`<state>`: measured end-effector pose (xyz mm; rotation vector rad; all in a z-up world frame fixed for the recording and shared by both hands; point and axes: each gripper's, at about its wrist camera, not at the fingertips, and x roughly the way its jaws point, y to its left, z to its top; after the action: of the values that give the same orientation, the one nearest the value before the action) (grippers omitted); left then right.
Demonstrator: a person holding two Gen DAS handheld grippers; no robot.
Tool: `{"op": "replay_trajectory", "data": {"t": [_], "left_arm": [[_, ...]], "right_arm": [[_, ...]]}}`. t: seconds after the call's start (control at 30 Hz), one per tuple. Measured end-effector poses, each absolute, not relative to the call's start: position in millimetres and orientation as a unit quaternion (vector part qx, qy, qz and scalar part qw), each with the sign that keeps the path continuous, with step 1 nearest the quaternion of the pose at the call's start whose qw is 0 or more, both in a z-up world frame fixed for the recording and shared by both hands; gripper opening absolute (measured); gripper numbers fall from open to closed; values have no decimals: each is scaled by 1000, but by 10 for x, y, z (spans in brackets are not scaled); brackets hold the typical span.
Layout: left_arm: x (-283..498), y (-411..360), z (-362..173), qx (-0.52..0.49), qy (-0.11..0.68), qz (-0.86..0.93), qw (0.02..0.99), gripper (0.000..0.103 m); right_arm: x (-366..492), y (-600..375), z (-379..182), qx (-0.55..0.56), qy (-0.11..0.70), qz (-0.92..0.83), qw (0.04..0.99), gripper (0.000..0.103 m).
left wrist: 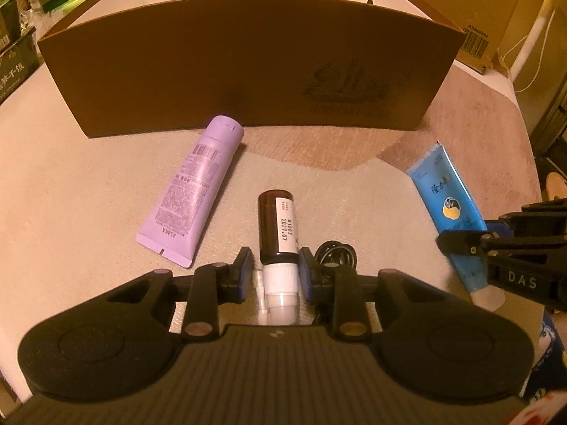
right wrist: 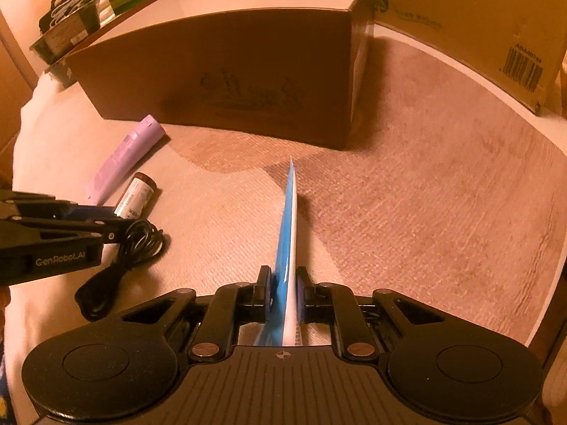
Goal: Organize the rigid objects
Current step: 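Grasp the brown-capped white bottle with the left tool while the right tool grasps the blue tube, then carry the brown-capped bottle and blue tube over the brown box with both tools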
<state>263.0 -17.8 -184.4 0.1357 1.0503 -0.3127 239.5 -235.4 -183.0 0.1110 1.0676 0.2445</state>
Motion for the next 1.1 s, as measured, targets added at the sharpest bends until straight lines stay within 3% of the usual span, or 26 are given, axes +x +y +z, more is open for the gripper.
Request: {"op": "replay_trajectory", "data": {"t": [0.5, 1.1], "left_arm": [[2549, -76, -1749, 67, 491, -136, 858, 20], [2310, 164, -1250, 54, 452, -126, 881, 20]], "right_arm": [[2316, -2347, -1769, 56, 507, 124, 851, 13], [2211, -2265, -1258, 72, 467, 163, 866, 12]]}}
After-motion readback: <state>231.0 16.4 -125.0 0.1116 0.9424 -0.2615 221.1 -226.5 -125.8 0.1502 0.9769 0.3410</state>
